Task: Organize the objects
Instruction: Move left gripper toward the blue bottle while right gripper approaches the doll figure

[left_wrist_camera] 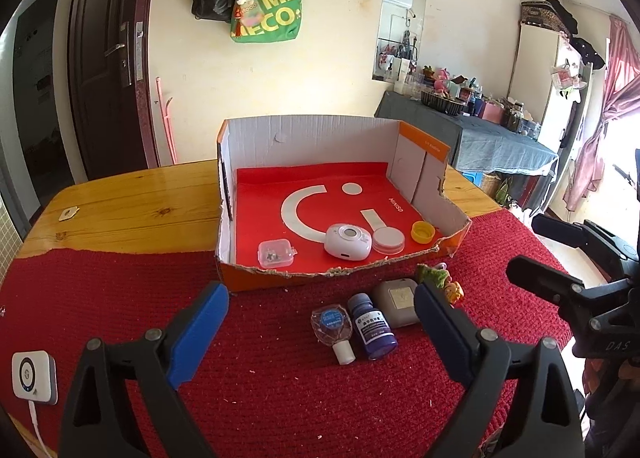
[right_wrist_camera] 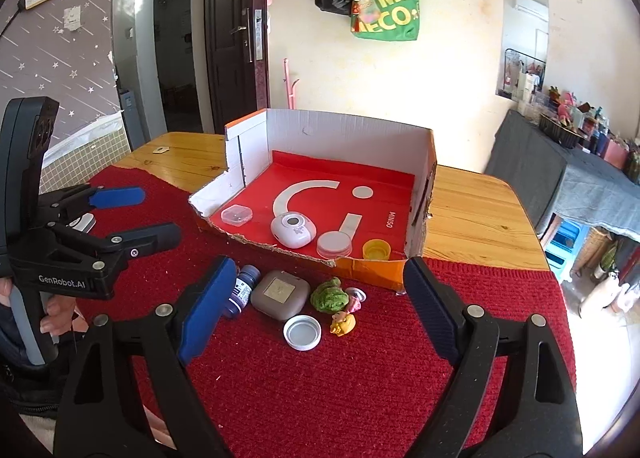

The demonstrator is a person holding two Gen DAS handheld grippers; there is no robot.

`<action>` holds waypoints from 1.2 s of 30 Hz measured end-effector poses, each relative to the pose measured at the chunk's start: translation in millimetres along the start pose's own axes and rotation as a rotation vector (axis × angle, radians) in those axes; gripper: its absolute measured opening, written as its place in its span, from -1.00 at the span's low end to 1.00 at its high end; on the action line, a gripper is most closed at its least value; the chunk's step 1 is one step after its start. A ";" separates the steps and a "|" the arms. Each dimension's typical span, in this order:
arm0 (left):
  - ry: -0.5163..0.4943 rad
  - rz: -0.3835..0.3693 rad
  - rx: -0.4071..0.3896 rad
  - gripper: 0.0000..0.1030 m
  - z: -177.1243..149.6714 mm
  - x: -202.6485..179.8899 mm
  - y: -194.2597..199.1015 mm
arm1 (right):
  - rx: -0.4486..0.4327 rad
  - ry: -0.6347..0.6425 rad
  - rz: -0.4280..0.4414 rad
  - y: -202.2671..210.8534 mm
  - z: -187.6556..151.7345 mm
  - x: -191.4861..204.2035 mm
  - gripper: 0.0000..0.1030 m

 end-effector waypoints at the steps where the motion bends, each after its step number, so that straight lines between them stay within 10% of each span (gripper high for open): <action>1: 0.007 0.004 0.000 0.91 -2.5 0.8 -0.5 | -0.006 -0.015 -0.007 0.3 -3.0 -1.9 0.74; 36: -0.026 0.100 0.249 0.97 -68.8 7.1 -75.1 | 0.158 -0.266 -0.143 -61.1 -72.2 -72.5 0.82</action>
Point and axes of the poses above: each gripper's, at about its wrist camera, not at the fingertips, and y roughly against the way its jaws point, x to its left, z to its top, the point moved 9 cm from there along -y, roughly the way its jaws point, and after that the axes turned 12 degrees about z, right-handed, at the moved point
